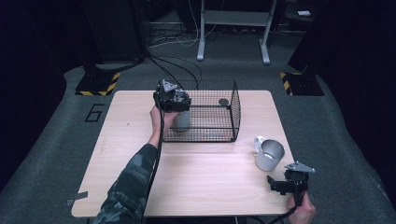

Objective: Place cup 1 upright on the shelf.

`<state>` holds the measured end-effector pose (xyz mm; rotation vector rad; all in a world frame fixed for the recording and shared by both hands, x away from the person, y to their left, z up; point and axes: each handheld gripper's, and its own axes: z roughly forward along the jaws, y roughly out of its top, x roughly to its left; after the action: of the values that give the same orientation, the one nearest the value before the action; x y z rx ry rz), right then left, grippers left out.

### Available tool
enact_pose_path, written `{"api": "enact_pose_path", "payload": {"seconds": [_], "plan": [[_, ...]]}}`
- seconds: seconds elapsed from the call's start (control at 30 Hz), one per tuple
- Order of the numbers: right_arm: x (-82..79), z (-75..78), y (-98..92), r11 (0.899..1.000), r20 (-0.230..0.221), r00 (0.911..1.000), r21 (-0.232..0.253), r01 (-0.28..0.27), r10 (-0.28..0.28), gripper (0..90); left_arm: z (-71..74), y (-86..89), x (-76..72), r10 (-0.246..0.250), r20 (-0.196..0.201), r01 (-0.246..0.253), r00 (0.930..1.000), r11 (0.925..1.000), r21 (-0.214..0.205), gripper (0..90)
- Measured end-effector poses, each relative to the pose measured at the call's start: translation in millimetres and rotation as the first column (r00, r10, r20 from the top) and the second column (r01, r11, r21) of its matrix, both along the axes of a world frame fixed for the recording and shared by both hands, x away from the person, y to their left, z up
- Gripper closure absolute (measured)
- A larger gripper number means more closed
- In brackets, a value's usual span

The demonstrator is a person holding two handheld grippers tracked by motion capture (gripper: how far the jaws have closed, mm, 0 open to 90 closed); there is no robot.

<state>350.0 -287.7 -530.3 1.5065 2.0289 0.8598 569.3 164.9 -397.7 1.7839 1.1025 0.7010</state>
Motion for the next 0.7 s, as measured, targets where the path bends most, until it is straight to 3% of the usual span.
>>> {"api": "enact_pose_path", "payload": {"seconds": [0.2,0.57,0.7], "plan": [[0.0,0.0,0.0,1.0,0.0,1.0,0.0,-0.001,0.001,0.0,8.4,6.4,-4.9,-0.001,0.035,0.002,0.9994,0.9995,-0.033,0.0],[0.0,0.0,0.0,1.0,0.0,1.0,0.0,0.0,0.0,0.0,32.7,12.9,-21.6,0.001,0.071,0.002,0.9975,0.999,-0.044,0.0],[0.0,0.0,0.0,1.0,0.0,1.0,0.0,0.0,0.0,0.0,38.1,16.6,-27.2,0.005,0.068,-0.003,0.9977,0.9992,-0.039,0.1]]}}
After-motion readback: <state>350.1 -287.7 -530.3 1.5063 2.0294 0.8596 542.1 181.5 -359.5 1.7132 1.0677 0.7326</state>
